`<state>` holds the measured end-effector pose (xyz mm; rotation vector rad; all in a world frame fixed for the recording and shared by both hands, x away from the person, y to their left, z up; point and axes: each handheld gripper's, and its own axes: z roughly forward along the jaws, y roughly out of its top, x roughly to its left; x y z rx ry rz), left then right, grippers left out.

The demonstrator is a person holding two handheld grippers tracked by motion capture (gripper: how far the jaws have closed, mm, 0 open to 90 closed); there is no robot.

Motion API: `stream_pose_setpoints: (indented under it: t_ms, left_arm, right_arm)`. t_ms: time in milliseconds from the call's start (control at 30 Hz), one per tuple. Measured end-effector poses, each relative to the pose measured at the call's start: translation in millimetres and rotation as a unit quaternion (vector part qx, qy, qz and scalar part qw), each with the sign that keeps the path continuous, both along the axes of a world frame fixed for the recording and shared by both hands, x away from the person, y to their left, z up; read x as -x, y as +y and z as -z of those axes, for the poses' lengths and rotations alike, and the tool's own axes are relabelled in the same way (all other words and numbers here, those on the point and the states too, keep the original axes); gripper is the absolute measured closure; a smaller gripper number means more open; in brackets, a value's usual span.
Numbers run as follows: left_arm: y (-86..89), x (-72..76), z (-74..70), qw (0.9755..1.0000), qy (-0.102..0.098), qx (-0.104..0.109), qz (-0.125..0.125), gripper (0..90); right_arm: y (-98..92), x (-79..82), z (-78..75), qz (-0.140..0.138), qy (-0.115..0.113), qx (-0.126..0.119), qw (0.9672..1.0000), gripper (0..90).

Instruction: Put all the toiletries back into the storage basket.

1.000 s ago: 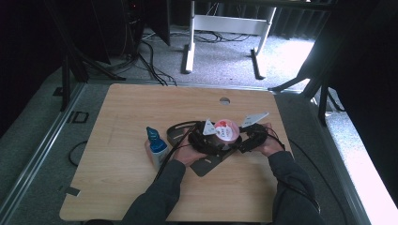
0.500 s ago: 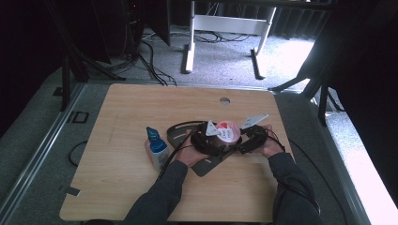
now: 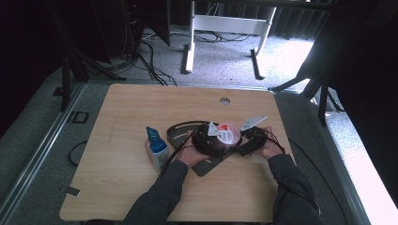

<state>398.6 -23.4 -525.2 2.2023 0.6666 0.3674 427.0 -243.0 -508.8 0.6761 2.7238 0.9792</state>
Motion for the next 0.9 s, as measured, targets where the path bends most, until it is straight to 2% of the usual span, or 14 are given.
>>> stream_pose_setpoints:
  t_ms: [233,267,400,633,700,767,900]
  left_arm:
    - [-0.6,-0.5,1.1,1.0000,0.005,-0.008,0.002,22.4]
    - [-0.6,-0.5,1.2,1.0000,0.005,-0.008,0.002,22.4]
    - [-0.2,-0.1,1.1,0.9999,0.004,-0.009,0.003,22.8]
    - [0.1,-0.2,1.2,1.0000,0.003,-0.008,0.004,24.8]
    - [0.6,-0.1,1.5,0.9999,0.002,-0.014,0.006,26.0]
    - [-0.5,0.7,2.2,0.9998,-0.002,-0.019,0.005,26.1]
    - [-0.6,0.8,2.3,0.9998,-0.003,-0.021,0.005,26.1]
  right_arm:
    - [2.0,1.0,1.3,0.000,-0.003,0.009,1.0000,14.9]
    - [3.6,1.4,0.7,0.000,-0.006,0.018,0.9998,15.1]
    - [3.7,2.8,-0.9,0.001,-0.007,0.026,0.9996,16.9]
    - [-1.0,6.5,-0.5,0.012,-0.009,0.019,0.9997,20.8]
    - [-1.7,7.5,-1.0,0.017,-0.009,0.019,0.9996,21.2]
    - [-8.3,10.3,-7.7,0.020,-0.014,-0.008,0.9997,21.9]
    - [-12.7,11.4,-9.4,0.016,-0.011,-0.011,0.9997,21.1]
